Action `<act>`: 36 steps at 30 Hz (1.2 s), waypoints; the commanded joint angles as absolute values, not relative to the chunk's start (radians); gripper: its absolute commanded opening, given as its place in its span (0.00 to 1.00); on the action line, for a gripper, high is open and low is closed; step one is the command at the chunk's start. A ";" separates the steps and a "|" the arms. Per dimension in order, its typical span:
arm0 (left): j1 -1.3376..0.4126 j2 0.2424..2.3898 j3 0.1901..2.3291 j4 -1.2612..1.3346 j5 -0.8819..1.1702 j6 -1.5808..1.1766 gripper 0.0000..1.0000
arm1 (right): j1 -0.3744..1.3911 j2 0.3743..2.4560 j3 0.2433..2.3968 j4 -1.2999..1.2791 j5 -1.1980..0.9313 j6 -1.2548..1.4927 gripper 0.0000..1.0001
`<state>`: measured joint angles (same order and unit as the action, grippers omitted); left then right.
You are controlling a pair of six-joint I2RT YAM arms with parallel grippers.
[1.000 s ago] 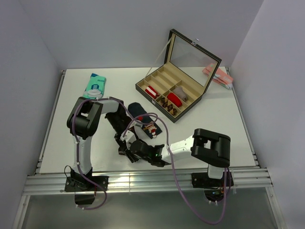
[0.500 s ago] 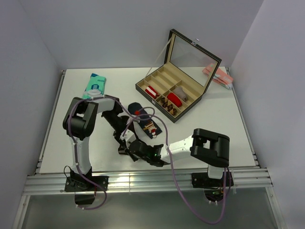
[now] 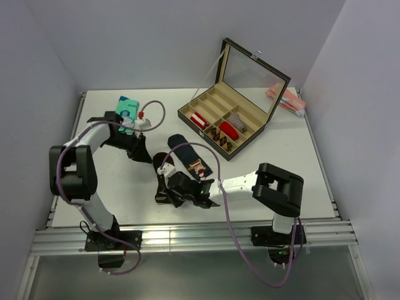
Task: Roll the socks
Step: Roll the sock at the center of the board.
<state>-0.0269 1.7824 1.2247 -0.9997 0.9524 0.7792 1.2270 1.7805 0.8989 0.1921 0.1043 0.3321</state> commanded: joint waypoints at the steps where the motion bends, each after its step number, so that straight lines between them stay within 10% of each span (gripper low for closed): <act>1: 0.058 1.596 1.158 -0.720 0.954 0.577 0.32 | 1.143 1.744 0.928 0.011 -0.145 0.376 0.06; 21: -0.403 0.855 0.467 -0.221 0.379 0.820 0.63 | 0.827 2.183 1.423 -0.523 -0.765 0.356 0.13; 36: -0.768 0.925 0.324 -0.100 0.180 0.807 0.69 | 0.784 2.241 1.471 -0.540 -0.788 0.391 0.13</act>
<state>-0.7349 0.8955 0.3332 -0.1959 0.2523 0.8227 0.7887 2.2013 1.4631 -0.4721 -0.8520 0.4011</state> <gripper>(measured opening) 0.699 0.146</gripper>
